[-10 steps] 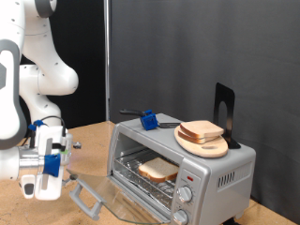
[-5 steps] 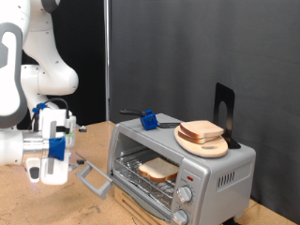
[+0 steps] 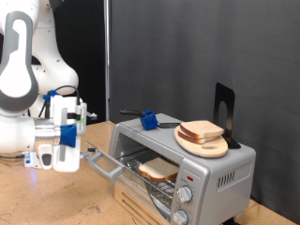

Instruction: Make a piece of toast with the oven

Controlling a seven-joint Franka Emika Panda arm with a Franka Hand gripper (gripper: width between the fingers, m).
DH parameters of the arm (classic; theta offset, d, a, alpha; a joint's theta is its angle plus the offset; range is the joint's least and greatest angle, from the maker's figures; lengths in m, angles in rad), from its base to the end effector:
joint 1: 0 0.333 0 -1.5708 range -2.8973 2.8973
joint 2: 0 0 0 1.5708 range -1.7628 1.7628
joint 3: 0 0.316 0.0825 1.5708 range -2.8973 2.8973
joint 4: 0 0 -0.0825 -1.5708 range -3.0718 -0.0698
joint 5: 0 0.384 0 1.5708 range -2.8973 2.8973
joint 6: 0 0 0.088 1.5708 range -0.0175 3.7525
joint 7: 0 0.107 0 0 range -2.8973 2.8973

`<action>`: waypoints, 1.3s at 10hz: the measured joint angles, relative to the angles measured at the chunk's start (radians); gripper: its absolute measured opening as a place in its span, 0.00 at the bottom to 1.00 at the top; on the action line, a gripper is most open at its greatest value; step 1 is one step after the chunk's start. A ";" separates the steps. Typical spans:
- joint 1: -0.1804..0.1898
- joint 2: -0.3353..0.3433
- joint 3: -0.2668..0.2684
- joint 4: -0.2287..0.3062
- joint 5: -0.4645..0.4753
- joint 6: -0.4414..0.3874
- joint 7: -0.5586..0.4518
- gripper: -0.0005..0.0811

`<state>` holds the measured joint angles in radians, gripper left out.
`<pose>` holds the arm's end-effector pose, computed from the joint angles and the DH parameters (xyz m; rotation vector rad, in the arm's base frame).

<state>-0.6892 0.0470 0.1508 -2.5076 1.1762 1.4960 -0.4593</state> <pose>0.3857 -0.1082 0.2812 -1.6103 0.6158 0.2957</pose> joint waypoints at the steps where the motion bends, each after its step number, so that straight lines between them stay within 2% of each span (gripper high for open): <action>1: 0.002 -0.019 0.010 -0.010 0.016 -0.010 0.002 0.84; 7: 0.028 -0.140 0.072 -0.108 0.093 -0.008 0.007 0.84; 10: 0.047 -0.156 0.112 -0.155 0.107 0.061 0.005 0.84; 13: 0.031 -0.158 0.098 -0.171 0.086 0.048 0.017 0.84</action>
<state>-0.6587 -0.1109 0.2483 -2.6790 1.2618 1.5435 -0.4423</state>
